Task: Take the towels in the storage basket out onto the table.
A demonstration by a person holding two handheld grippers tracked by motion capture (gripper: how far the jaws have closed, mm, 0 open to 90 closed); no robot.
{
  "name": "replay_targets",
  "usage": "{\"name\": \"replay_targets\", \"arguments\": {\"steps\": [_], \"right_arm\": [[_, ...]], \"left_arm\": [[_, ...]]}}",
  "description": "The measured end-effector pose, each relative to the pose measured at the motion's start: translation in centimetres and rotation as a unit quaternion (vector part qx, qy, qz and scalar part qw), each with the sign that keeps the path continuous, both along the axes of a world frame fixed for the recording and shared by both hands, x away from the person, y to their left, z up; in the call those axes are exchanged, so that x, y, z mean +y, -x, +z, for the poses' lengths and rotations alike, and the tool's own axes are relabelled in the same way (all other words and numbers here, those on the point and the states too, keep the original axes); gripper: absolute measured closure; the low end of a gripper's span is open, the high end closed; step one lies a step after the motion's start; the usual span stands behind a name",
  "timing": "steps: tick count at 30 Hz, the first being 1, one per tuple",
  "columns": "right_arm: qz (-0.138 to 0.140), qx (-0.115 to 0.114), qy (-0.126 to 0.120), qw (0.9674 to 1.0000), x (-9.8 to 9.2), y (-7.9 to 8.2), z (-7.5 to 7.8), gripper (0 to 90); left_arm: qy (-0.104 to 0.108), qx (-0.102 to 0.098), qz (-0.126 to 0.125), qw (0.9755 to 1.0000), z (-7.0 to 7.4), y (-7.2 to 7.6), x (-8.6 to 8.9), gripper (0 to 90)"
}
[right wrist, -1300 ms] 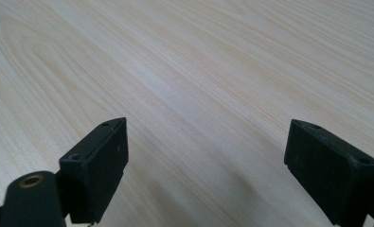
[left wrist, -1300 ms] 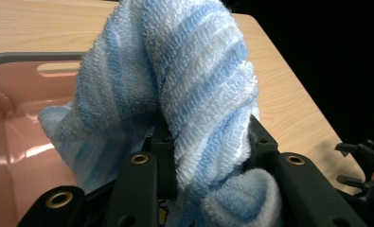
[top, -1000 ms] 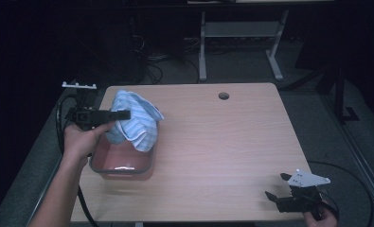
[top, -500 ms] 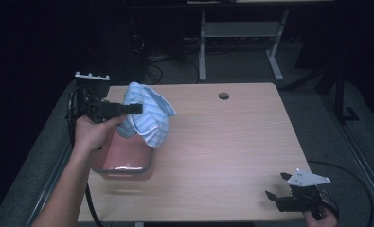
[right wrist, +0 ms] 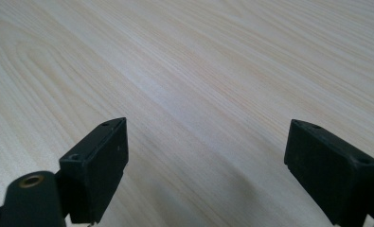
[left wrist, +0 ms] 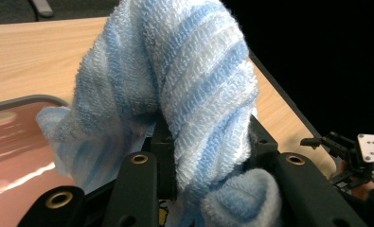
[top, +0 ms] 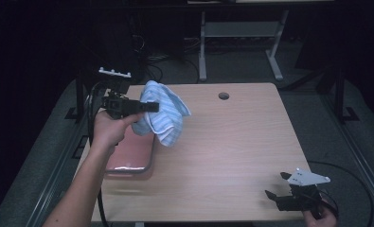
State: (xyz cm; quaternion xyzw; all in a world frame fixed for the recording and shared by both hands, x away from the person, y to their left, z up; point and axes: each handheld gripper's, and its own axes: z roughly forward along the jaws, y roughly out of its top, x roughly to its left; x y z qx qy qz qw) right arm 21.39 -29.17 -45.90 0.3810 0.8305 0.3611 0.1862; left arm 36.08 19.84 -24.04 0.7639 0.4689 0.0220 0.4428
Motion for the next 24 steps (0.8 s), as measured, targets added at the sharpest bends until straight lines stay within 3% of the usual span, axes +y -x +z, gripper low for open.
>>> {"name": "replay_targets", "arguments": {"steps": [12,16,24], "right_arm": [[-0.002,0.001,-0.002,1.0000,0.0,-0.1,0.1,13.8],[-0.002,0.003,-0.003,1.0000,0.1,0.0,0.1,13.9],[-0.005,0.000,-0.004,1.0000,-0.1,0.1,0.1,13.8]], "left_arm": [[-0.003,0.004,-0.025,0.9997,0.0,-0.8,-3.2,64.5],[-0.006,0.004,-0.041,0.9991,-0.5,-1.2,-5.1,64.5],[-0.009,0.012,-0.056,0.9983,-1.4,-1.6,-7.0,64.5]]}}
